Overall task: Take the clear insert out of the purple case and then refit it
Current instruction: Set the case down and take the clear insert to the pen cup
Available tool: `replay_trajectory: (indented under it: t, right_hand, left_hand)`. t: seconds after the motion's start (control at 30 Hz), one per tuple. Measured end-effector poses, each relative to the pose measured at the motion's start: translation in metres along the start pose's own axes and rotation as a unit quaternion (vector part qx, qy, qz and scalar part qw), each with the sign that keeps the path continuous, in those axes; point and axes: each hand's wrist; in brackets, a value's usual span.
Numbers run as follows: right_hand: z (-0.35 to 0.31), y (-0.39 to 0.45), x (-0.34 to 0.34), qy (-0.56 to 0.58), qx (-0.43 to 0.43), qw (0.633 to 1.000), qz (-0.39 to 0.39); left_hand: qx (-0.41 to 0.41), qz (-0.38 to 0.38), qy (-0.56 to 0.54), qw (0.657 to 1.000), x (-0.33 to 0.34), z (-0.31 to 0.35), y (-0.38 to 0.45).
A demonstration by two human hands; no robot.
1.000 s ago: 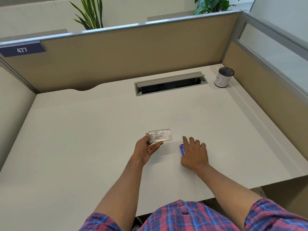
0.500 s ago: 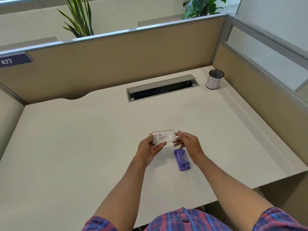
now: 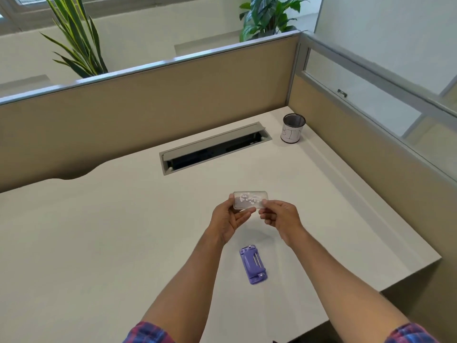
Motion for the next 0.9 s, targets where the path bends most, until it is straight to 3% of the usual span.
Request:
replay_trajectory:
  t: [0.4,0.6,0.7,0.8,0.9]
  right_hand:
    - [-0.068,0.098,-0.068,-0.008,-0.017,0.999,0.033]
    - [-0.108,0.154,-0.099,0.024,-0.04,0.992,0.118]
    - [-0.128,0.183,-0.115,0.037,-0.043,0.984,0.166]
    - [-0.146,0.21,-0.13,0.034,-0.047,0.978,0.201]
    - [-0.158,0.234,-0.143,0.02,-0.048,0.969,0.24]
  left_hand:
    - [0.013,-0.02,0.082,0.996,0.112,0.007,0.111]
    - [0.027,-0.05,0.167,0.984,0.17,0.017,0.173]
    - [0.063,-0.024,0.228,0.971,0.192,0.02,0.207]
    - [0.131,0.005,0.344,0.93,0.208,0.018,0.236]
    - [0.214,-0.008,0.55,0.807,0.215,0.014,0.253]
Point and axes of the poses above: each hand's wrist, its own y-axis towards the middle knuckle, its own x-axis out of the palm, z = x × y, and after that the axes turned 15 degrees about -y, right-handed
